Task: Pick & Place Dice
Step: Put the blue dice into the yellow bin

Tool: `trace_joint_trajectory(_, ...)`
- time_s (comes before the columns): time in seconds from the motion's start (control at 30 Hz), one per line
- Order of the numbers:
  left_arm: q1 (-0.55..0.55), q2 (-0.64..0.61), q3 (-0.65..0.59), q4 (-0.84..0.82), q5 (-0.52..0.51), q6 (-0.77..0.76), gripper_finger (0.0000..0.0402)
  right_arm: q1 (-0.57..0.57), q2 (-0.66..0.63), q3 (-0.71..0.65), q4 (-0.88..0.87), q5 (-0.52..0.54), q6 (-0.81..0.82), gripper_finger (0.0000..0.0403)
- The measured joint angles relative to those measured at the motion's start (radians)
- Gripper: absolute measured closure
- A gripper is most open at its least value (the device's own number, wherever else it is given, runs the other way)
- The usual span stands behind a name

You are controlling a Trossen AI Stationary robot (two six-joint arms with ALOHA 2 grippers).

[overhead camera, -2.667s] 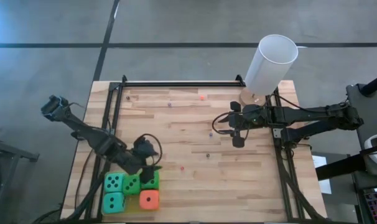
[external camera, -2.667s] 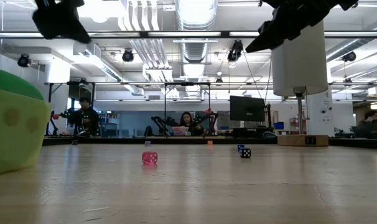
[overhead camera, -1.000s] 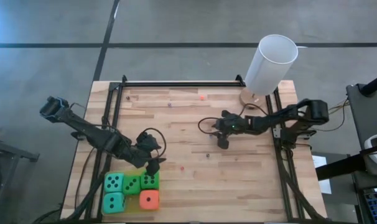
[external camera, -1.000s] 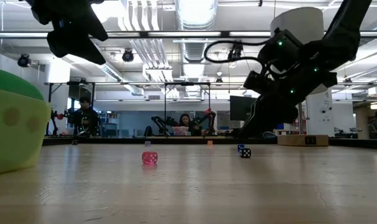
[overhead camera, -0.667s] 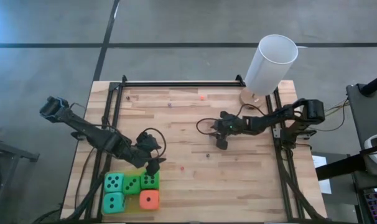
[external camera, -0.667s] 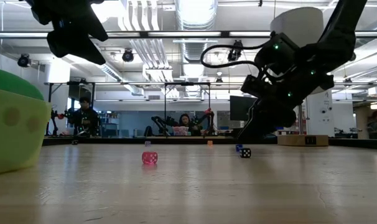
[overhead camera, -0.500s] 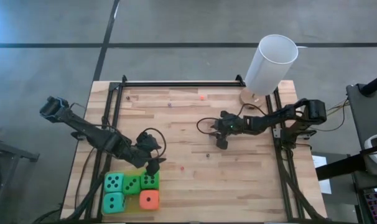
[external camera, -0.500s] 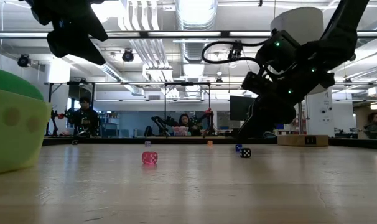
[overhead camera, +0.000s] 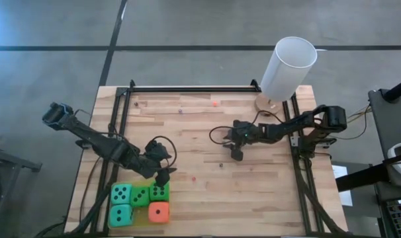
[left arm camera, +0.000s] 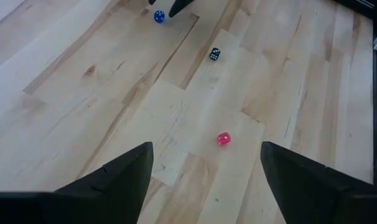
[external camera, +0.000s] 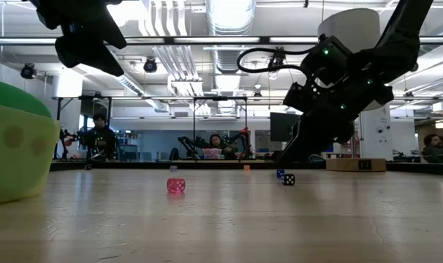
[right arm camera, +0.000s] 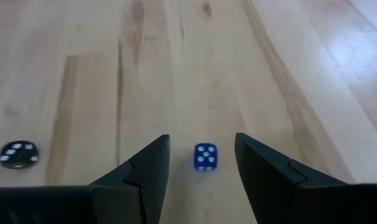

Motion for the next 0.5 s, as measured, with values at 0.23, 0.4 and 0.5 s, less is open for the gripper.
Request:
trace_joint_trajectory(0.23,0.0,0.0,0.0,0.0,0.0,0.0,0.0094,0.0,0.038,0.0,0.017,0.007,0.003,0.0223)
trace_joint_trajectory(0.4,0.0,0.0,0.0,0.001,0.0,0.0,0.01,0.0,0.067,0.004,0.027,0.007,-0.001,0.0223)
trace_joint_trajectory(0.5,0.0,0.0,0.0,0.001,0.0,0.0,0.0102,0.0,0.079,0.016,0.017,0.007,-0.004,0.0223)
